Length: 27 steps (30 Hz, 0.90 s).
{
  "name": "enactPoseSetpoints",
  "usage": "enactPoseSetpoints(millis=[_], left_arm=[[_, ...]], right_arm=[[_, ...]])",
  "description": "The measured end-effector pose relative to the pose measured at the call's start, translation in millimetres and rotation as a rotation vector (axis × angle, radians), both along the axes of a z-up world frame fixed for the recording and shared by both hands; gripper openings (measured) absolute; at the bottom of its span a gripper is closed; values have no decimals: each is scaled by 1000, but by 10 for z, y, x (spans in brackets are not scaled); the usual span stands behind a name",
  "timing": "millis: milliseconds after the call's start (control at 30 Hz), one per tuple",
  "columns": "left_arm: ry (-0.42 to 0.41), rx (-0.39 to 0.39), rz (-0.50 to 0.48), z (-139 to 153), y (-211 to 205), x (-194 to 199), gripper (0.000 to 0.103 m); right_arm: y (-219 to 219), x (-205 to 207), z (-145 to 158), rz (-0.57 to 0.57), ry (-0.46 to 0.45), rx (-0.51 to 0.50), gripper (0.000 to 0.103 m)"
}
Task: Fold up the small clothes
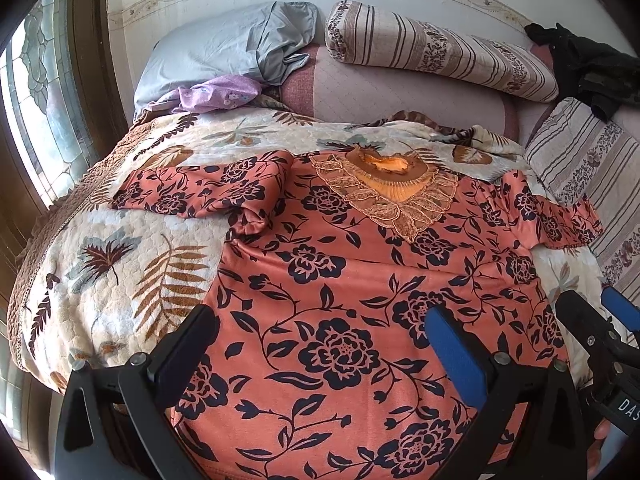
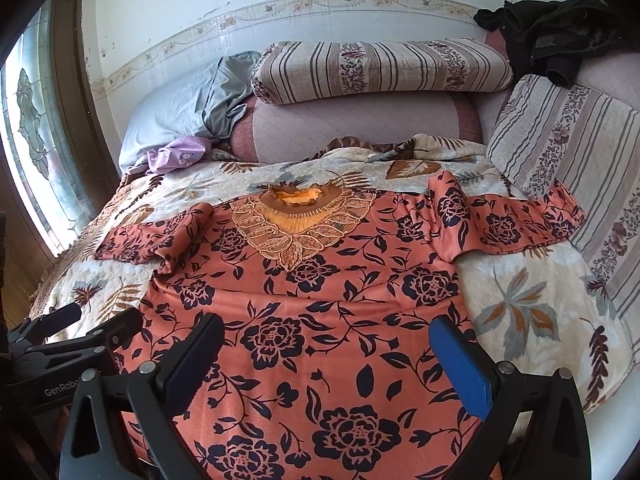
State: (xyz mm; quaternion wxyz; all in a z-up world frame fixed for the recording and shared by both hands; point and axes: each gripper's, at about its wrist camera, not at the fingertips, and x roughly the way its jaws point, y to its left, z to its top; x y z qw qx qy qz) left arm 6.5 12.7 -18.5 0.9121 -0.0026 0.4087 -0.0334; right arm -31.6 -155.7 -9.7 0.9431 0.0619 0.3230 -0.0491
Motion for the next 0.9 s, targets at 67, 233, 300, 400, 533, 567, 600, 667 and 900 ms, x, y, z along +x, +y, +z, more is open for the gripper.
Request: enactPoseSetpoints(millis=[67, 233, 300, 400, 533, 567, 600, 667, 900], left_arm=[[1, 7, 0, -13, -6, -1, 103], [3, 1, 6, -14, 7, -7, 103], [1, 5, 2, -12, -4, -12, 103], [3, 6, -3, -16, -15, -14, 103], [2, 9, -6, -15, -25, -22, 103], [1, 10, -7, -15, -27, -24, 103], [1, 11, -6, -15, -27, -24, 103], [2, 11, -8, -15, -23, -26, 103], [7, 13, -6, -14, -39, -18, 103]], right_arm=[[-9, 5, -17, 0, 7, 3, 103], [-43, 6, -26, -13, 10, 6, 103], [-51, 4, -13, -13, 7, 9, 103], [-48, 0, -8, -13, 5, 5, 103], [-48, -1, -17, -14, 9, 8, 103], [-47, -3, -21, -15, 10, 8, 103], [-48, -5, -21, -16, 10, 7, 103], [-57, -8, -21, -19, 8, 7, 103], [-81, -3, -30, -26, 13, 10, 103]])
